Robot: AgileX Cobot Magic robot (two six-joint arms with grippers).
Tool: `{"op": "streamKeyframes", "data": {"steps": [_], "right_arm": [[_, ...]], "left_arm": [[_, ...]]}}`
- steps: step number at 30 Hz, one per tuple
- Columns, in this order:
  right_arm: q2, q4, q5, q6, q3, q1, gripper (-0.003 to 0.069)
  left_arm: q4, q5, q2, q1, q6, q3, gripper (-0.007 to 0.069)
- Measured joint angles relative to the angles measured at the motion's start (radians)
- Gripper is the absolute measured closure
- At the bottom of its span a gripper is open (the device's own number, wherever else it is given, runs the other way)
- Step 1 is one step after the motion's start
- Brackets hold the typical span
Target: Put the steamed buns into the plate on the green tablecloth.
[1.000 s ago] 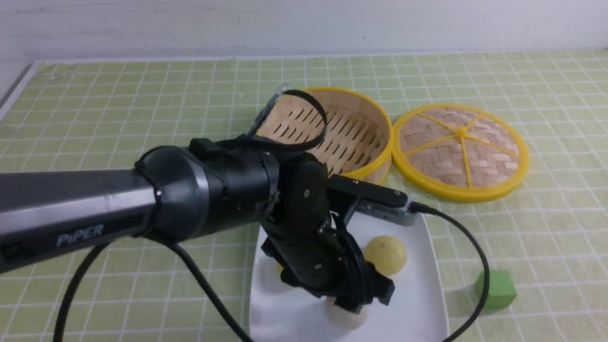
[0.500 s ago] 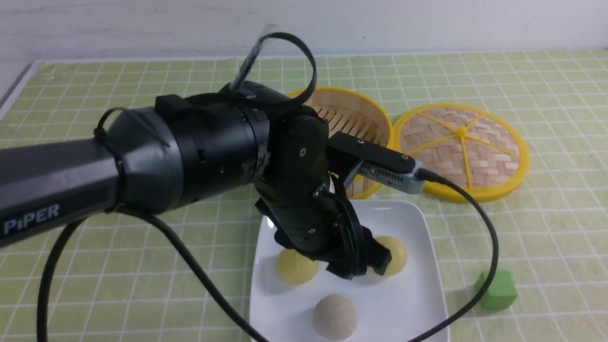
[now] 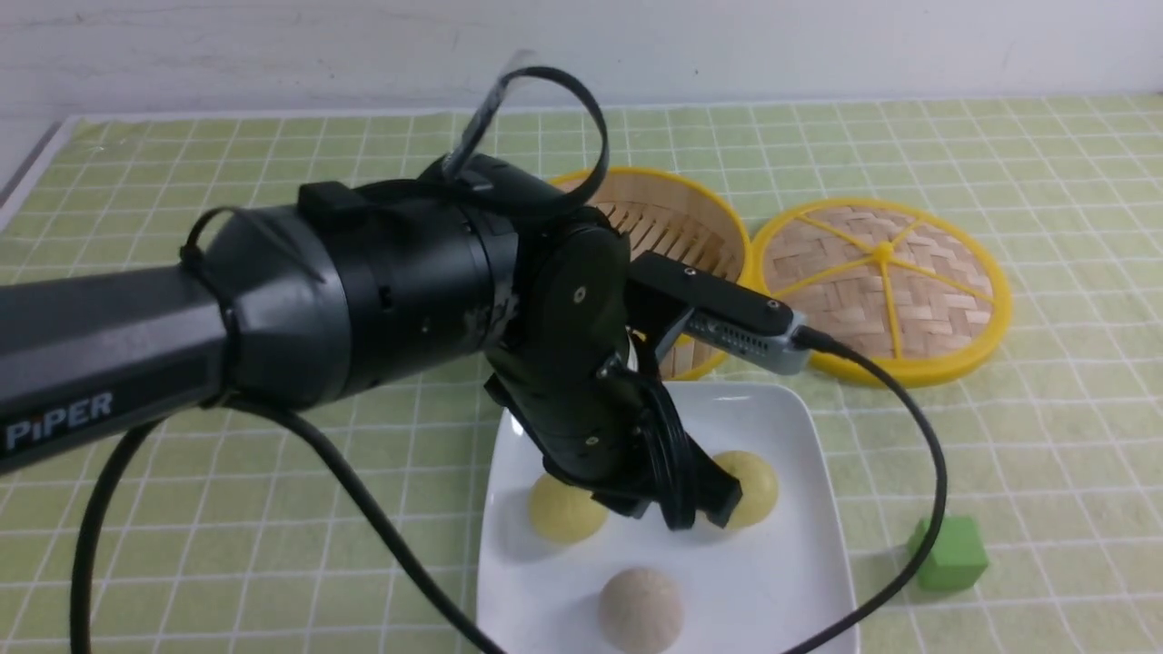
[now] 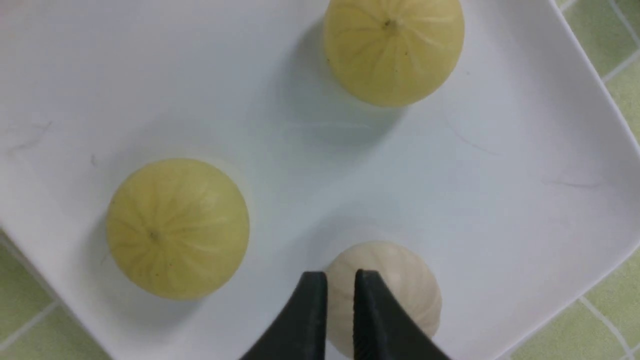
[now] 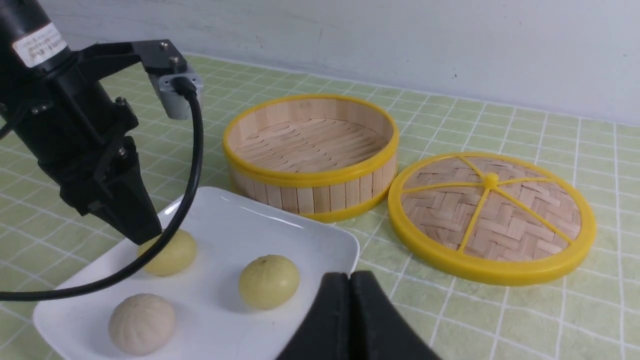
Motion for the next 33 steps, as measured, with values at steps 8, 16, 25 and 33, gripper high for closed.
{"op": "streamKeyframes", "data": {"steps": [8,16,25,33], "right_arm": [[0.0,0.0,0.0,-0.001,0.0,0.0,0.0669],[-0.037,0.0,-0.02,-0.002,0.034,-0.012,0.0668],[-0.119,-0.066,-0.104,-0.002,0.336,-0.329,0.0664],[-0.119,-0.106,-0.085,-0.006,0.376,-0.456,0.0659]], "left_arm": [[0.037,0.003,0.0,0.0,0.0,0.0,0.0518],[0.034,0.035,-0.003,0.0,-0.02,0.0,0.0542],[0.171,0.151,-0.187,0.0,-0.139,-0.009,0.0622],[0.234,0.266,-0.528,0.0,-0.224,0.172,0.0622]]}}
